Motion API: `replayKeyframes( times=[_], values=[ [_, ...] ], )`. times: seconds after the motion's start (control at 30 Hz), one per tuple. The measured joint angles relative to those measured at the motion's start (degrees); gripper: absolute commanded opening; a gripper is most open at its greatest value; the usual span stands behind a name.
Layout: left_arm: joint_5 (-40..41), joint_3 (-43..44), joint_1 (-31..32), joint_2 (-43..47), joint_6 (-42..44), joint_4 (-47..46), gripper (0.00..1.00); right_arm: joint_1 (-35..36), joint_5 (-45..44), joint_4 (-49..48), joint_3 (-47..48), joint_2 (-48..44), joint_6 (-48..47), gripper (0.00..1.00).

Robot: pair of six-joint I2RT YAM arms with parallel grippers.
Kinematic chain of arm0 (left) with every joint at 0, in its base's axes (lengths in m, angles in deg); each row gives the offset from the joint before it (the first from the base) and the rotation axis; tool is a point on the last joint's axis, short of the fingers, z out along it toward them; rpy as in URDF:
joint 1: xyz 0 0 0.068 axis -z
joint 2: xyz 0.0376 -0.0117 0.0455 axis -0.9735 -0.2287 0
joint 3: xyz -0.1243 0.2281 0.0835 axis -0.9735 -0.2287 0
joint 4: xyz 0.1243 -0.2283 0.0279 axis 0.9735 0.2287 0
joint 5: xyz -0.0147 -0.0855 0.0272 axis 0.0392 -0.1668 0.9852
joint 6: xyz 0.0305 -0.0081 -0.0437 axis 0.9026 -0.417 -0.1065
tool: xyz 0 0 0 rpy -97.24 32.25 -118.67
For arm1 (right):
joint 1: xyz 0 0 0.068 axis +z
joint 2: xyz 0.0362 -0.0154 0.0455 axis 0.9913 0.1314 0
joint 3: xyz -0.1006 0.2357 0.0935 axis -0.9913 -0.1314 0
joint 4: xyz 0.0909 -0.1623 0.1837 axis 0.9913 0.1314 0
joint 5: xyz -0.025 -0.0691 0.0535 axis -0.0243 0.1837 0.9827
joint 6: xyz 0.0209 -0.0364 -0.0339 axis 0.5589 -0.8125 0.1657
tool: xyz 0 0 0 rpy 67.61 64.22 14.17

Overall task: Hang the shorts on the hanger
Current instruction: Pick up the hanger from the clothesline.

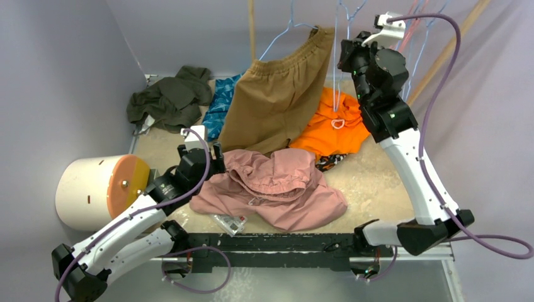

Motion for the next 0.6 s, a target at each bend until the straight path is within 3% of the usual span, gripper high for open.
replayKeyframes(
  times=[0.27, 0.6],
  values=[
    [0.48, 0.00, 0.00, -0.09, 0.00, 0.00, 0.72, 0.00, 3.76, -1.53, -6.19, -6.62, -0.98, 0.00],
    [5.03, 0.02, 0.00, 4.26, -0.04, 0.07, 0.69, -0.02, 15.80, 7.69, -21.86, -27.50, 0.55, 0.00]
  ],
)
